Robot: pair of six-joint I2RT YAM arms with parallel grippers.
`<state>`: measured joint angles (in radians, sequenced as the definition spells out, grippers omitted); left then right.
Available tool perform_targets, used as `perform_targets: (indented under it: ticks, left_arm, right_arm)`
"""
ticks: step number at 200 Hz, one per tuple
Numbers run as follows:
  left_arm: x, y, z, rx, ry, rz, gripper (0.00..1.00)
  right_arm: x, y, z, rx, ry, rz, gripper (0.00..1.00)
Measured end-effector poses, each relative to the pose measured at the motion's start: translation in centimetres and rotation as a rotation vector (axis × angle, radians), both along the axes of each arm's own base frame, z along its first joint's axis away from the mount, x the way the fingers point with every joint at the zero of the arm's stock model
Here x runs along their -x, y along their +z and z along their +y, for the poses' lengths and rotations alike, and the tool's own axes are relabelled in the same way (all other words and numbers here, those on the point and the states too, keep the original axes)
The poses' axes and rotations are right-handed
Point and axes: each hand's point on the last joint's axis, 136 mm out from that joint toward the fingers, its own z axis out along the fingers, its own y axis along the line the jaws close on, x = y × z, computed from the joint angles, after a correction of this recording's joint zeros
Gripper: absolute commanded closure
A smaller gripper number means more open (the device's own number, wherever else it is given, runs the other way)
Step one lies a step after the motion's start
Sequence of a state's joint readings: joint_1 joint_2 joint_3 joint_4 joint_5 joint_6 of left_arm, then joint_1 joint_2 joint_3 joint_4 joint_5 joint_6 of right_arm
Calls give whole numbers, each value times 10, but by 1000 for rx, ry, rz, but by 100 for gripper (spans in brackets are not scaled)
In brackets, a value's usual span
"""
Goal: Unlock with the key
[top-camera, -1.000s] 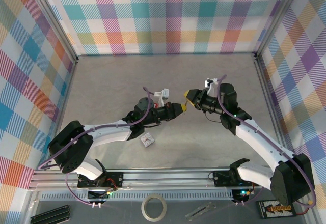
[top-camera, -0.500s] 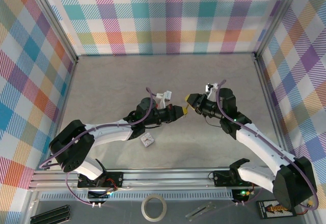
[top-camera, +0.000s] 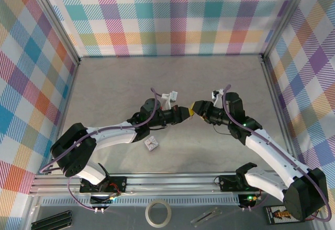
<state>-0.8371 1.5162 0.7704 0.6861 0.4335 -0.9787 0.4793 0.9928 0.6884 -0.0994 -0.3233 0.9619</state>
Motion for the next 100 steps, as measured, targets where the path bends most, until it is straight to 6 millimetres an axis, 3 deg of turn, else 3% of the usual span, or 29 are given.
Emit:
perform_targets:
  ticks: [45,100]
  left_arm:
    - [2,0,-1,1,-5,0,100]
    - [3,6,-5,13,-15,-11,100]
  right_arm:
    - [0,2,1,-10,8,-10,62]
    - [-3,10,4,-41,5,-34,77]
